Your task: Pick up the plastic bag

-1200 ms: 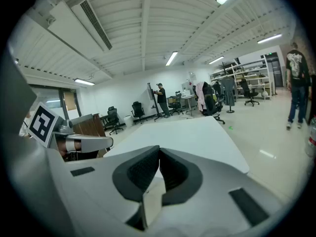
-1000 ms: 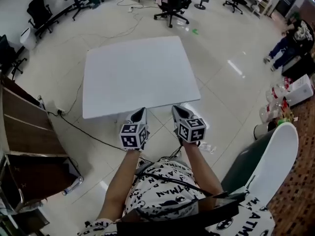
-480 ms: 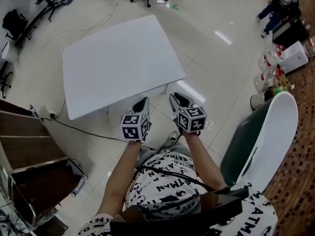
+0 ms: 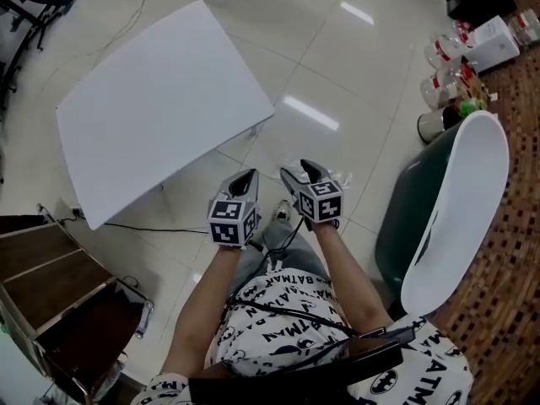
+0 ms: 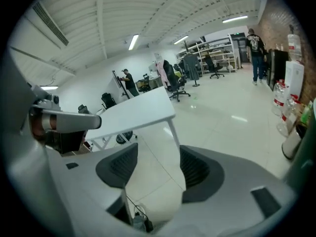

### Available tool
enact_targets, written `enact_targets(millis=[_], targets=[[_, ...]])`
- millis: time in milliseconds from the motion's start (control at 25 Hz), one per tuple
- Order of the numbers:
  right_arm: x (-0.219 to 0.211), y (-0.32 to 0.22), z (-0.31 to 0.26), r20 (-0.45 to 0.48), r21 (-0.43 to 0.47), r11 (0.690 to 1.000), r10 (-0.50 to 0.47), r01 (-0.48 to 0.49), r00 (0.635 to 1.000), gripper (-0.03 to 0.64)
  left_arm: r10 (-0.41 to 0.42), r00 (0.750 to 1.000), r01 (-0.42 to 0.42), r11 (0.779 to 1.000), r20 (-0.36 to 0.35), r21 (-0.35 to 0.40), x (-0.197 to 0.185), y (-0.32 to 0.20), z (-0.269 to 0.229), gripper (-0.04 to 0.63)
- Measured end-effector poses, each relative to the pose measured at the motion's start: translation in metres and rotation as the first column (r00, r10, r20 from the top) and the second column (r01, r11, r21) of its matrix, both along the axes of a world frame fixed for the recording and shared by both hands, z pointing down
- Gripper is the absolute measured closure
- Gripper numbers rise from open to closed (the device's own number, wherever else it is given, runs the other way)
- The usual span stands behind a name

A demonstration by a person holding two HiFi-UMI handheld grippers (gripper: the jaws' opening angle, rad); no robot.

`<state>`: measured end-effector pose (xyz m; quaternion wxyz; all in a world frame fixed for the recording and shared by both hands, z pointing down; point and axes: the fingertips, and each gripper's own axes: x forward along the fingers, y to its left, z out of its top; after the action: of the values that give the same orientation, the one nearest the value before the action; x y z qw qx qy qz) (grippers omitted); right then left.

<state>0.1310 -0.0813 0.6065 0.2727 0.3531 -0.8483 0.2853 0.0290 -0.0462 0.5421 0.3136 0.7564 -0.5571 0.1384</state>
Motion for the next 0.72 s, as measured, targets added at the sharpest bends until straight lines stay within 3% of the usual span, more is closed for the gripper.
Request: enact_targets(millis=[360,720], targets=[[0.070,-0.011,0.170,-0.149,-0.175,0.985,-0.036,0.009,0.988,0.333,0.085,0.996,-0.083,0.985,0.010,-0.149,0.061,-0.021,0.122,0.589],[0.093,-0.039,0.355,-0.227,-0.276,0.961,-0.050,-0.015,0.973,0.290,0.135,0.990,-0.121,0.952,0.031,-0.281,0.089,-0.052,0.284,0.589]])
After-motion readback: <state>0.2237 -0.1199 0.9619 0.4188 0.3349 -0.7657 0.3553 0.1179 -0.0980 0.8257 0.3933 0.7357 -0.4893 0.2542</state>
